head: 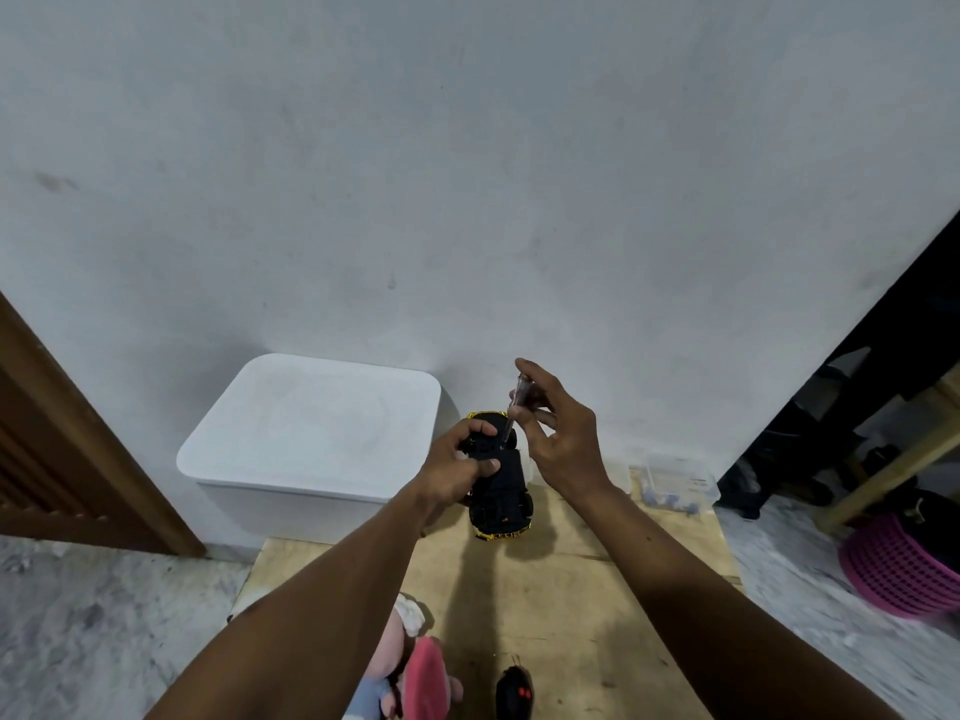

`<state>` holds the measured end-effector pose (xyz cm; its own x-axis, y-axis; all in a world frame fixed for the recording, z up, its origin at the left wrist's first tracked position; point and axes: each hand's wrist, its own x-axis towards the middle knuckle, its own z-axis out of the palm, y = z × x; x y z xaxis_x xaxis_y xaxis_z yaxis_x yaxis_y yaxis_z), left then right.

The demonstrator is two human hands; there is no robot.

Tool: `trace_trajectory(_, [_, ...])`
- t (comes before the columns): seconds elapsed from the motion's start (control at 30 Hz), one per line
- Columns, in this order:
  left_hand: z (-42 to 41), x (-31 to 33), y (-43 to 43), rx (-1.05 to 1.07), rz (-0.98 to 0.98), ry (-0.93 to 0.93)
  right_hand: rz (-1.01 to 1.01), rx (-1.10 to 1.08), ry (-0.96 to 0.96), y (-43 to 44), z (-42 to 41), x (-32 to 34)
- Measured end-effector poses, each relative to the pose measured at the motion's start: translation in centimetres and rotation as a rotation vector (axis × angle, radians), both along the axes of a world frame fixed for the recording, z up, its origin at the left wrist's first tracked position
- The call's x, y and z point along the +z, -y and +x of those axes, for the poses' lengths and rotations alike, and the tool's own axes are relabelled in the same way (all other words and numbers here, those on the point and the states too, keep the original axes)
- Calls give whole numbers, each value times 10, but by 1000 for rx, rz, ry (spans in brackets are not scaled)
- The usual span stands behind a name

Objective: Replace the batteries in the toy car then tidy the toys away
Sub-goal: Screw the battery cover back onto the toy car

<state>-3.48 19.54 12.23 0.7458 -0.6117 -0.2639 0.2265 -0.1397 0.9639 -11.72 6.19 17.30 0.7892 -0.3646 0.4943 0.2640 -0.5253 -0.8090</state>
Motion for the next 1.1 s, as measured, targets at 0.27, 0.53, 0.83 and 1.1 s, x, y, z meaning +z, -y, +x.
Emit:
trace_trajectory(0.27, [6,8,4,47,-45,-63,215,-160,39,17,-2,3])
trace_trajectory(0.53, [9,6,17,107,3,-46,100,-87,-489,18,-15,-20])
trace_trajectory(0.83, [11,12,21,127,75,4,60,-120,-626,0,-23,-36])
trace_trajectory(1.1, [14,13,6,31,-44,-152,288,-71,-638,9,-24,-28])
